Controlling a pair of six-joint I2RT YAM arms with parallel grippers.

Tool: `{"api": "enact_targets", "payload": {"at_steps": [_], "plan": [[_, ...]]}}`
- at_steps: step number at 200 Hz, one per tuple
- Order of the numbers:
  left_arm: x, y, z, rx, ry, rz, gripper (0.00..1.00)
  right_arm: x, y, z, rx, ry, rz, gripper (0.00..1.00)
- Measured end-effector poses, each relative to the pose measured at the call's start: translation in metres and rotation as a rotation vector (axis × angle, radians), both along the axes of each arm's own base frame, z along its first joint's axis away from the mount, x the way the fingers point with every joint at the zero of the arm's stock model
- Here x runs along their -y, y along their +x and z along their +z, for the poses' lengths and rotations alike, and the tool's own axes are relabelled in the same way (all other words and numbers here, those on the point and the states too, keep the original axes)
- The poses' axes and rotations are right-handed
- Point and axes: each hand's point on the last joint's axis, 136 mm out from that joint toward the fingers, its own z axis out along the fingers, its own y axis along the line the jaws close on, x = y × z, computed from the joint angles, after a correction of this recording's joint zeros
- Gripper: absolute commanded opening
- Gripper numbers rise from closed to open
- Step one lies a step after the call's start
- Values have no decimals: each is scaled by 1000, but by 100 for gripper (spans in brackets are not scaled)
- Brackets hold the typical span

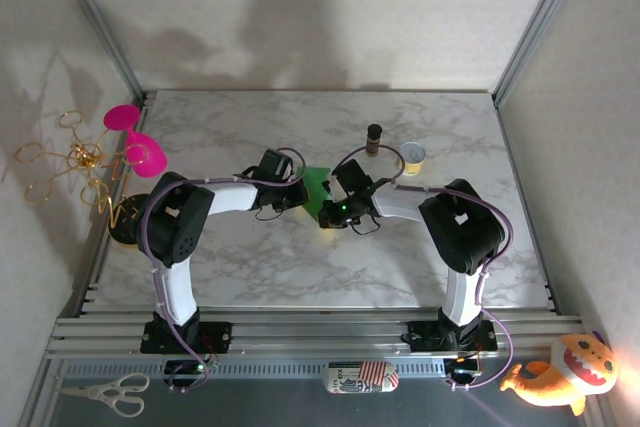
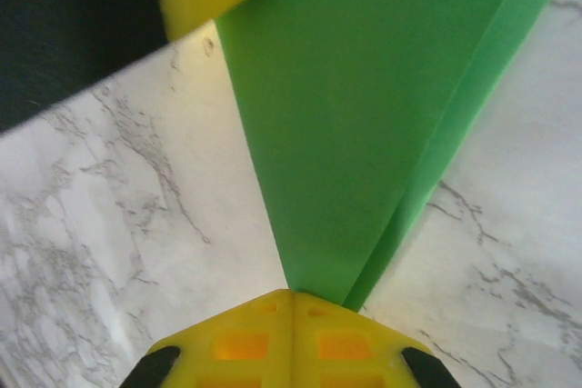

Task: Fold a paper plane with a square sheet of paper (pick it up from the middle)
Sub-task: Third fold the triangle at the center of the table.

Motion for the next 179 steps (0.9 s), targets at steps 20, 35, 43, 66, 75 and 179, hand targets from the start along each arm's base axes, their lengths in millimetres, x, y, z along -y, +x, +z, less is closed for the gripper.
{"api": "enact_targets", "payload": {"at_steps": [20,35,43,66,75,179], "plan": [[0,1,0,1,0,1,4,-7,9,11,25,27,-3,6],[0,1,0,1,1,1,4,-12,15,17,42,42,-5,5],[1,2,0,2,0,1,4,-14,18,19,47,47,-7,5],[1,2,0,-1,-1,3,4,-18,24,14,44,41,-11,5],[1,2,0,-1,-1,3,4,-19,24,10,38,35,-11,4],[-2,3,-2,-23,38,34,4,-1,5,-9,32,-7,14,4]]}}
